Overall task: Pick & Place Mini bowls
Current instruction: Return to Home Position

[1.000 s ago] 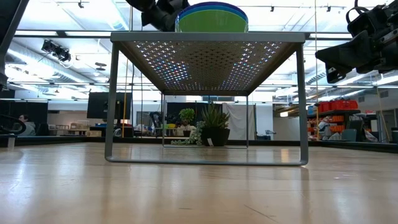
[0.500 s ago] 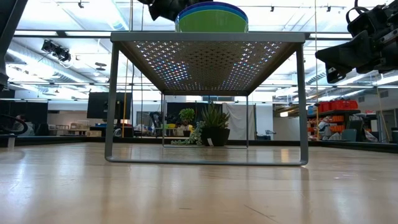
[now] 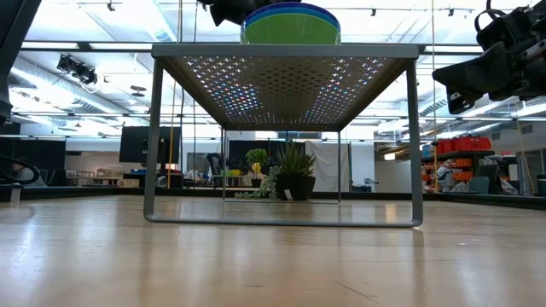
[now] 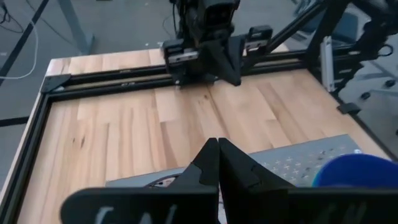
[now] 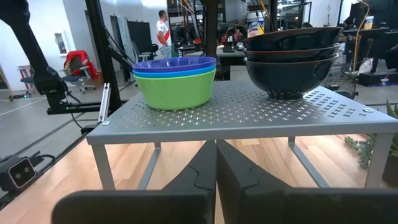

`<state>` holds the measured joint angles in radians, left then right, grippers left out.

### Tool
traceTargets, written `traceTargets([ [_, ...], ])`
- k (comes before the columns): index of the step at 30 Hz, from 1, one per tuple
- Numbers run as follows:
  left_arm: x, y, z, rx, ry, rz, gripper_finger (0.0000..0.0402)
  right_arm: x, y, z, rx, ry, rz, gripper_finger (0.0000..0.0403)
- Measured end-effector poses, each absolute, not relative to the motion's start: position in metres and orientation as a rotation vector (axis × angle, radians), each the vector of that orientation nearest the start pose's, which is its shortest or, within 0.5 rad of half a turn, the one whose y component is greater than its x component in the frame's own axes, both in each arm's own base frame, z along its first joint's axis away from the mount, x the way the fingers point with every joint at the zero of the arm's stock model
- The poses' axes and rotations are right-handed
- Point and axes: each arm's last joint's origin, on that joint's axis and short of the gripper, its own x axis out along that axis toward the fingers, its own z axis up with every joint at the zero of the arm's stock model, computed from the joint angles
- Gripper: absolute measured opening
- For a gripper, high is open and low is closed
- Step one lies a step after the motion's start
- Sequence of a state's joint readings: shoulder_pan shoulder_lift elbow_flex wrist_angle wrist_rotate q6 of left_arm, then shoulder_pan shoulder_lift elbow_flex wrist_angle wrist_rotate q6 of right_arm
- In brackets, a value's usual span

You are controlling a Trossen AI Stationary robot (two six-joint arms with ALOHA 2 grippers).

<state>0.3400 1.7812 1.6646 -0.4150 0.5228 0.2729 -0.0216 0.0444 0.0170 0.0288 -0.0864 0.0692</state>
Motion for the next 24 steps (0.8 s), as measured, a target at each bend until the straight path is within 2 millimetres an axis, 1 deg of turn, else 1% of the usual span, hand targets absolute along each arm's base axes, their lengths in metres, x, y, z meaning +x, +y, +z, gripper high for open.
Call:
traceTargets([
  [7, 0.393, 0.12, 0.34, 0.058, 0.469, -0.208, 0.0, 0.099, 0.0, 0.169, 0.069, 0.001, 0.064, 0.0011],
  [24, 0.401, 0.118, 0.328, 0.047, 0.498, -0.222, 0.0, 0.099, 0.0, 0.169, 0.069, 0.001, 0.064, 0.0011],
])
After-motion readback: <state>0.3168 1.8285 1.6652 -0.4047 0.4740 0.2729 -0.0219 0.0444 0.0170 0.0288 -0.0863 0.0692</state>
